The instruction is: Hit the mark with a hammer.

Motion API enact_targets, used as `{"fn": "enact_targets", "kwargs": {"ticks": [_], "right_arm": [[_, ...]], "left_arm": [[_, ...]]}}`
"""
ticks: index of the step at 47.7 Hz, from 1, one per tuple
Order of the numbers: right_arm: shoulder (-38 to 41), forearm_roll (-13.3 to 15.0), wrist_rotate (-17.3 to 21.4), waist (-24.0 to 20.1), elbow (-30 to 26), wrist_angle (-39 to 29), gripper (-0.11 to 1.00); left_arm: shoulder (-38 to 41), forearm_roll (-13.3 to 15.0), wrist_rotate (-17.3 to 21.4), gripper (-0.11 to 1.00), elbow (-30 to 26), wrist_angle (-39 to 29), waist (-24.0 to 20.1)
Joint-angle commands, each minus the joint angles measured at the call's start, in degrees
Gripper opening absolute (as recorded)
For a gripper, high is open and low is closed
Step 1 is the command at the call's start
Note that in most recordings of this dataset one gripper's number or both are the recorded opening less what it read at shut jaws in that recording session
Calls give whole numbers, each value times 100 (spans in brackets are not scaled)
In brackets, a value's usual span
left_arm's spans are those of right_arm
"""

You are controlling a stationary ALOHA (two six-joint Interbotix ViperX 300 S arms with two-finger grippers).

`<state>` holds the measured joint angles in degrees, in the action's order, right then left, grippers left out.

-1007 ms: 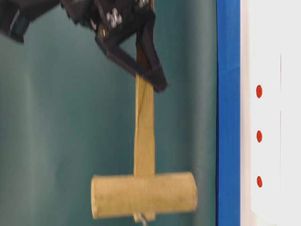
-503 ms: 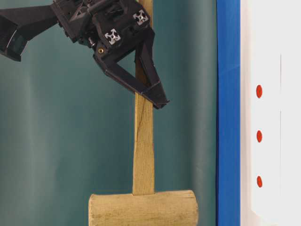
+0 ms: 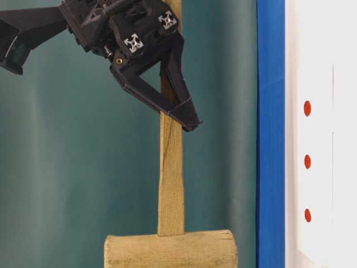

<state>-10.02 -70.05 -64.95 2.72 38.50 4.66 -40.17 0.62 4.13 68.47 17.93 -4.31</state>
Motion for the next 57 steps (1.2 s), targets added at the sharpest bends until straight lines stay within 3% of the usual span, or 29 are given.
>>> {"fn": "enact_targets", "kwargs": {"ticks": [1, 17, 31, 35, 42, 57], "right_arm": [[-62, 35, -9, -26, -211, 18, 2], [-62, 70, -9, -53, -220, 18, 2], [-62, 79, -9, -62, -229, -141, 2], [-62, 97, -9, -62, -229, -167, 2], [-62, 97, -9, -62, -255, -149, 2], [-62, 105, -9, -62, -264, -167, 2]], "left_arm": [[369, 9, -18, 92, -281, 193, -70], [1661, 9, -18, 93, -1107, 422, -105], [1837, 9, 35, 91, -1292, 237, -79], [1854, 9, 35, 82, -1310, 237, -44], [1863, 0, 88, 42, -1310, 229, -35], [1819, 0, 105, 44, -1274, 220, -35]]}}
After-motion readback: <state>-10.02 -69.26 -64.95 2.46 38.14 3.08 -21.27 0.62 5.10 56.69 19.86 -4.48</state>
